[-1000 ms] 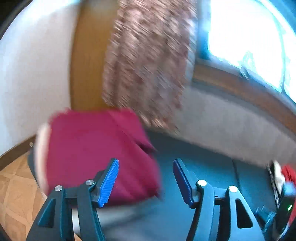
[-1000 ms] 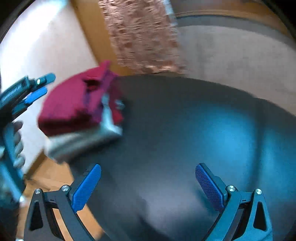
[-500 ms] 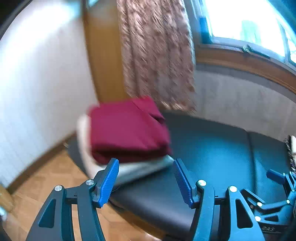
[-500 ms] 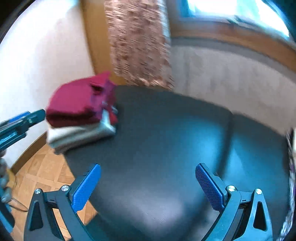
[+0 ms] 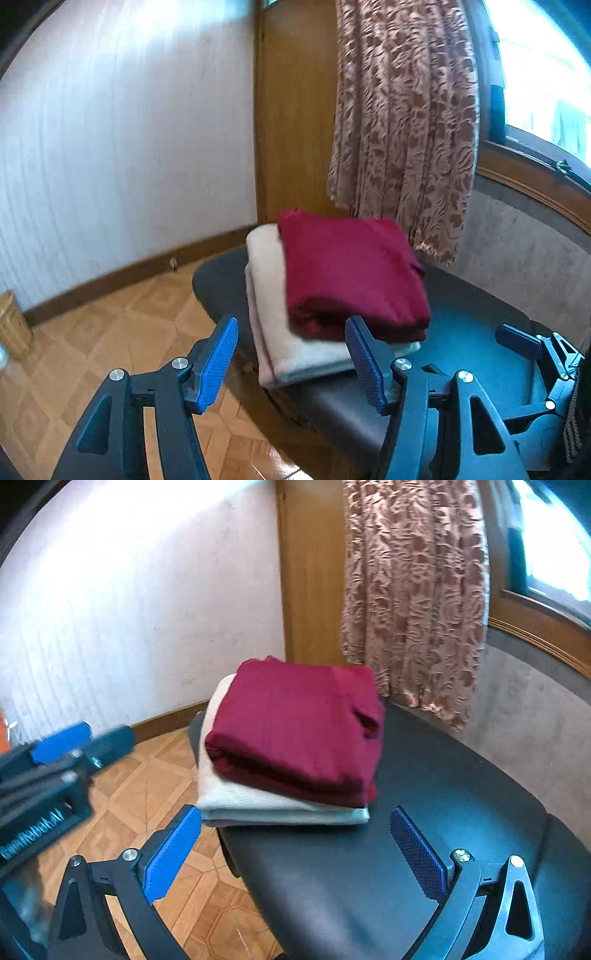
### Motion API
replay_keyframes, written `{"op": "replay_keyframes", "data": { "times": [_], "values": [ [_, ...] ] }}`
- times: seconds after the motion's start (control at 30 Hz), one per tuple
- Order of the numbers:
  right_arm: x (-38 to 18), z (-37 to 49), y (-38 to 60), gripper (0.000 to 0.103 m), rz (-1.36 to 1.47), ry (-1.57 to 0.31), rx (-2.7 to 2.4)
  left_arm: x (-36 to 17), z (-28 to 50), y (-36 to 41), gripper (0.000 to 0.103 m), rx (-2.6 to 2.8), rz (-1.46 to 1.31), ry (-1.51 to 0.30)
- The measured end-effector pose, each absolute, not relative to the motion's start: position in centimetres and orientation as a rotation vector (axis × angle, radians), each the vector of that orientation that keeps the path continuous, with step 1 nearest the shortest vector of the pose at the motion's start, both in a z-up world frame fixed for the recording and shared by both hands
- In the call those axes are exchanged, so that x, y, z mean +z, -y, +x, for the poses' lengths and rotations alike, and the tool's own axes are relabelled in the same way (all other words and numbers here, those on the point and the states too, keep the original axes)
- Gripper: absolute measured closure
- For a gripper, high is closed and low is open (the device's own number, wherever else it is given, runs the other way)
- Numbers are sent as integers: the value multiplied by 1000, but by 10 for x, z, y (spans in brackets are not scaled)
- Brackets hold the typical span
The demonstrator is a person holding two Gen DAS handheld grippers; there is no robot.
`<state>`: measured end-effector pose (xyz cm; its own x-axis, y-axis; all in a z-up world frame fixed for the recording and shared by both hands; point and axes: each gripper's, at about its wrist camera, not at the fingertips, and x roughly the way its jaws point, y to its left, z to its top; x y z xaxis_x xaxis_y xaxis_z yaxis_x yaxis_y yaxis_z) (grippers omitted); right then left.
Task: Fold clothes
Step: 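Open the left gripper and withdraw both grippers from the stack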
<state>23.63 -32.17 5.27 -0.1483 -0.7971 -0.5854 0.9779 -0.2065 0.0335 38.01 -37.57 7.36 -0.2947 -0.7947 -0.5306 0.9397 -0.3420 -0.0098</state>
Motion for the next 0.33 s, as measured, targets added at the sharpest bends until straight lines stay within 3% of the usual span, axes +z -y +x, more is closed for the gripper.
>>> {"op": "replay_keyframes", "data": {
  "times": [0.1,0.17,0.33],
  "values": [
    [46,241,326,0,595,-434,-1690,63,387,381,42,-1845,539,-421],
    [41,242,329,0,614,-445,-1674,58,387,386,47,-1843,529,-420],
    [32,245,328,0,637,-460,-1662,55,389,387,47,-1864,524,-433]
  ]
}}
